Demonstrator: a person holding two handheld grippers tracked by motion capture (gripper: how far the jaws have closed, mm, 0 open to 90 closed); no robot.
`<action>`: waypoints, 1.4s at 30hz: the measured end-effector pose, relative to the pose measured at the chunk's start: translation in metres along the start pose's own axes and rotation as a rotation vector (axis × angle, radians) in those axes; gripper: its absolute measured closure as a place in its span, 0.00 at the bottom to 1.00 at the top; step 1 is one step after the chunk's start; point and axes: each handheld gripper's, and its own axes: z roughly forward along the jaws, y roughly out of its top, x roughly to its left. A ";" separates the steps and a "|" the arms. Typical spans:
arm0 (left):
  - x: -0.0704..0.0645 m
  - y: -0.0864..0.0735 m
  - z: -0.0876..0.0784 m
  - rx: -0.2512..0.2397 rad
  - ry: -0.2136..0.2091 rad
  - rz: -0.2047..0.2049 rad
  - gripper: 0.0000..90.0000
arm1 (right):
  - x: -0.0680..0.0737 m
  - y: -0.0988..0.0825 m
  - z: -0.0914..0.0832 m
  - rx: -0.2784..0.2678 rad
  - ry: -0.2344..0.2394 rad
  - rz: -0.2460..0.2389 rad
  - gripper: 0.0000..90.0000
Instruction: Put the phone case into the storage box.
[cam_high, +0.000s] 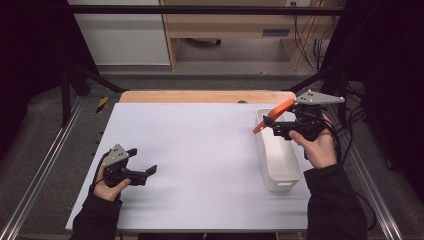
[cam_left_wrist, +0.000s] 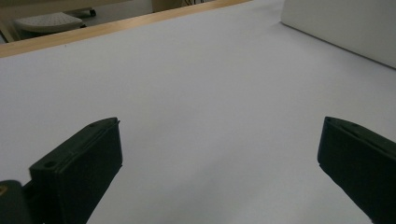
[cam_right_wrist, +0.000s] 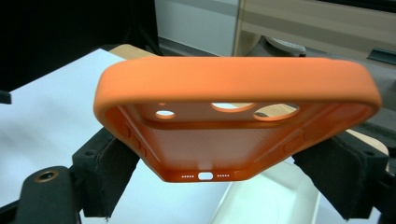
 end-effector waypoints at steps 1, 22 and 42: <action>0.000 0.000 0.000 0.001 0.000 0.002 0.00 | -0.001 0.001 0.001 0.002 -0.007 -0.003 0.17; 0.000 -0.001 0.002 0.000 -0.007 0.008 0.00 | -0.023 0.012 0.026 0.061 -0.163 0.065 0.17; 0.000 -0.001 0.004 0.012 -0.017 0.023 0.00 | -0.040 0.012 0.066 0.138 -0.267 0.126 0.17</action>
